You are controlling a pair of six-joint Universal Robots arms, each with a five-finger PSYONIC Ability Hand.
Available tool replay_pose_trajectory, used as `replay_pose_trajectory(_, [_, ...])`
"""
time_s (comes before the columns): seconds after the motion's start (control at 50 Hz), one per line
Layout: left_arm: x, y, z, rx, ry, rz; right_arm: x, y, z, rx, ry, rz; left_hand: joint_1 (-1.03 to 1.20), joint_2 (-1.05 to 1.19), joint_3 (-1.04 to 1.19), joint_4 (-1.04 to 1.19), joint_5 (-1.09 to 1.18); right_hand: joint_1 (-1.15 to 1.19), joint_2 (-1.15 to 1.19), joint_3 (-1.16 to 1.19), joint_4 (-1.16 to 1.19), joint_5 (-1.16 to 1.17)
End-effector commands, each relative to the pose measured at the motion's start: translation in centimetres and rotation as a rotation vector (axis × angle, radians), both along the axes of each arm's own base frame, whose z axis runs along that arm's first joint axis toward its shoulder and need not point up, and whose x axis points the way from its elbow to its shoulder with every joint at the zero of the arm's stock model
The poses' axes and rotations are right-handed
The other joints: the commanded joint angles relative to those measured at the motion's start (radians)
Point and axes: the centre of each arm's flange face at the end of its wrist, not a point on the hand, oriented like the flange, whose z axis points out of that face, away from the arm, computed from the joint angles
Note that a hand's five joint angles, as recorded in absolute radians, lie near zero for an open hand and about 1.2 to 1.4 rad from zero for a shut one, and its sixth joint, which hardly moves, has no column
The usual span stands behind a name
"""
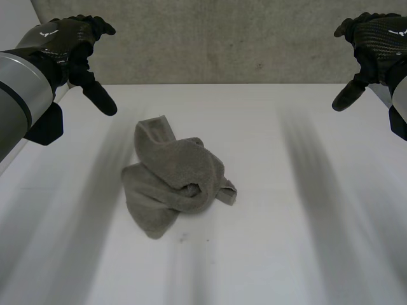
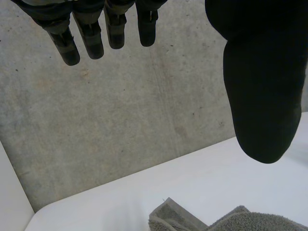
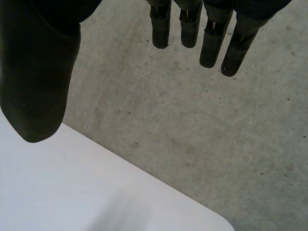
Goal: Fold the towel.
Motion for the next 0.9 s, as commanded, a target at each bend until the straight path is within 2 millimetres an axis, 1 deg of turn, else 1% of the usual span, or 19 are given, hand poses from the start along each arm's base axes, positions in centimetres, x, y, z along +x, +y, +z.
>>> replay_pose_trajectory(0.02, [0.0, 0.0, -0.4, 0.009, -0.003, -0.002, 0.3, 0.3, -0.3, 0.008, 0.008, 0.021, -0.001, 0.007, 0.009, 0.008, -0.030, -0.055, -0.072, -0.071, -0.088, -0.065])
replay_pose_trajectory(0.12, [-0.3, -0.3, -1.0, 0.005, -0.001, -0.013, 1.0, 0.2, -1.6, 0.043, 0.028, 0.061, -0.001, 0.007, 0.009, 0.008, -0.030, -0.055, -0.072, -0.071, -0.088, -0.065])
replay_pose_trajectory(0.2, [-1.0, -1.5, -1.8, -0.021, 0.010, -0.027, 3.9, 1.4, -4.7, 0.152, 0.074, 0.239, -0.001, 0.007, 0.009, 0.008, -0.030, -0.055, -0.072, -0.071, -0.088, -0.065])
replay_pose_trajectory(0.24, [-1.5, -3.4, -4.0, -0.002, 0.003, -0.045, 5.0, 2.0, -5.7, 0.185, 0.082, 0.312, -0.001, 0.007, 0.009, 0.008, -0.030, -0.055, -0.072, -0.071, -0.088, -0.065])
replay_pose_trajectory(0.3, [-1.6, -4.5, -5.4, 0.020, -0.004, -0.053, 7.1, 2.4, -7.8, 0.239, 0.078, 0.419, -0.004, 0.004, 0.006, 0.005, -0.033, -0.055, -0.072, -0.071, -0.088, -0.065])
replay_pose_trajectory(0.34, [-2.3, -6.0, -8.7, 0.082, -0.027, -0.099, 8.0, 2.2, -9.1, 0.270, 0.078, 0.450, -0.001, 0.007, 0.009, 0.008, -0.030, -0.055, -0.072, -0.071, -0.088, -0.065])
replay_pose_trajectory(0.36, [-2.3, -6.0, -8.7, 0.082, -0.027, -0.099, 9.0, 1.8, -10.0, 0.280, 0.071, 0.470, -0.001, 0.007, 0.009, 0.008, -0.030, -0.055, -0.072, -0.071, -0.088, -0.065])
replay_pose_trajectory(0.4, [-3.2, -7.2, -12.1, 0.134, -0.078, -0.158, 10.1, 1.5, -11.1, 0.297, 0.057, 0.487, -0.001, 0.007, 0.009, 0.008, -0.030, -0.055, -0.072, -0.071, -0.088, -0.065])
replay_pose_trajectory(0.46, [-3.4, -7.8, -13.6, 0.149, -0.114, -0.188, 12.0, 1.3, -13.1, 0.350, 0.009, 0.514, -0.004, 0.004, 0.006, 0.005, -0.033, -0.055, -0.072, -0.071, -0.088, -0.065])
replay_pose_trajectory(0.56, [-4.3, -8.9, -19.6, 0.165, -0.309, -0.305, 13.7, 0.6, -16.3, 0.456, -0.098, 0.504, -0.001, 0.007, 0.009, 0.008, -0.030, -0.055, -0.072, -0.071, -0.088, -0.065])
replay_pose_trajectory(0.64, [-4.7, -9.6, -21.7, 0.131, -0.403, -0.334, 15.5, 1.0, -19.1, 0.500, -0.127, 0.472, -0.001, 0.007, 0.009, 0.008, -0.030, -0.045, -0.062, -0.060, -0.078, -0.055])
replay_pose_trajectory(0.72, [-5.2, -10.9, -24.0, 0.066, -0.483, -0.338, 16.0, 0.8, -20.4, 0.479, -0.121, 0.426, 0.040, 0.048, 0.050, 0.049, 0.011, 0.002, -0.014, -0.013, -0.030, -0.007])
replay_pose_trajectory(0.78, [-5.2, -11.1, -24.5, 0.064, -0.490, -0.339, 16.5, 0.6, -21.5, 0.451, -0.119, 0.396, 0.070, 0.077, 0.079, 0.079, 0.040, 0.190, 0.173, 0.175, 0.157, 0.180])
replay_pose_trajectory(0.8, [-5.3, -11.2, -25.0, 0.072, -0.494, -0.342, 16.6, 0.6, -21.8, 0.439, -0.124, 0.389, 0.174, 0.182, 0.184, 0.183, 0.145, 0.408, 0.391, 0.393, 0.375, 0.398])
replay_pose_trajectory(0.82, [-5.3, -11.2, -25.1, 0.073, -0.491, -0.341, 16.6, 0.6, -21.8, 0.439, -0.124, 0.389, 0.388, 0.395, 0.397, 0.396, 0.358, 0.410, 0.394, 0.395, 0.378, 0.401])
replay_pose_trajectory(0.84, [-5.3, -11.2, -25.2, 0.073, -0.491, -0.341, 16.7, 0.5, -21.8, 0.427, -0.129, 0.386, 0.390, 0.397, 0.399, 0.399, 0.360, 0.692, 0.676, 0.677, 0.660, 0.683])
replay_pose_trajectory(0.86, [-5.4, -11.1, -25.2, 0.074, -0.490, -0.342, 16.7, 0.4, -21.6, 0.415, -0.132, 0.384, 0.666, 0.674, 0.675, 0.675, 0.636, 1.032, 1.016, 1.017, 1.000, 1.023])
replay_pose_trajectory(0.88, [-5.4, -11.0, -24.9, 0.072, -0.487, -0.340, 16.7, 0.4, -21.6, 0.415, -0.132, 0.384, 0.956, 0.964, 0.966, 0.965, 0.927, 1.035, 1.019, 1.020, 1.003, 1.026])
replay_pose_trajectory(0.9, [-5.4, -11.0, -24.9, 0.072, -0.487, -0.340, 16.8, 0.3, -20.9, 0.399, -0.140, 0.385, 0.959, 0.967, 0.969, 0.968, 0.930, 1.165, 1.149, 1.150, 1.133, 1.156])
